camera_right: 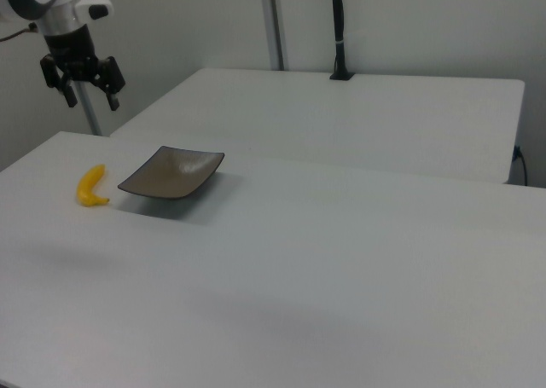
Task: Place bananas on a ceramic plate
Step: 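Move the gripper from rest toward the yellow banana beside the plate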
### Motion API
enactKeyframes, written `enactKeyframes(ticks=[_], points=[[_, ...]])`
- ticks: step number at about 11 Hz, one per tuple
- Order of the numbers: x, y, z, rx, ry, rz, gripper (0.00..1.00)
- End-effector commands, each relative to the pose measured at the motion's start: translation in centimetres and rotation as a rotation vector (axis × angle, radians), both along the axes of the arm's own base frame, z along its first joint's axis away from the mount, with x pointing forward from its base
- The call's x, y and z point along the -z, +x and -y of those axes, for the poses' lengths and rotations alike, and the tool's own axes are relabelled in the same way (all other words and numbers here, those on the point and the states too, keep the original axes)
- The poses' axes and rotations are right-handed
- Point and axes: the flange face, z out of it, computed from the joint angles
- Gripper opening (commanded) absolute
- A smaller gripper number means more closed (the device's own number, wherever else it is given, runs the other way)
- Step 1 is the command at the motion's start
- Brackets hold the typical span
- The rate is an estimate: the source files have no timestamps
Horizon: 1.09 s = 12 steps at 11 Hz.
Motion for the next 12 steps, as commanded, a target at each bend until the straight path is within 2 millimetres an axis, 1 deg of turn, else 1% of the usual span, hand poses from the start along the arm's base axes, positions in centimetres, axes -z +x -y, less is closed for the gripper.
enactKeyframes(ticks=[1,2,3,5,7,9,11,12], points=[[3.9,3.3,-7.8,0.021,0.01,0.028,1.0],[6.0,3.8,-9.9,0.009,0.026,0.036,1.0],[7.4,4.2,-11.7,0.007,0.056,0.055,1.0],[9.8,4.6,-14.4,-0.003,0.091,0.085,1.0],[11.8,4.7,-17.0,0.0,0.112,0.101,1.0],[14.5,5.4,-18.9,0.055,0.136,0.126,1.0],[17.4,5.2,-21.3,0.047,0.146,0.143,1.0],[19.7,5.2,-22.5,0.028,0.12,0.162,1.0]])
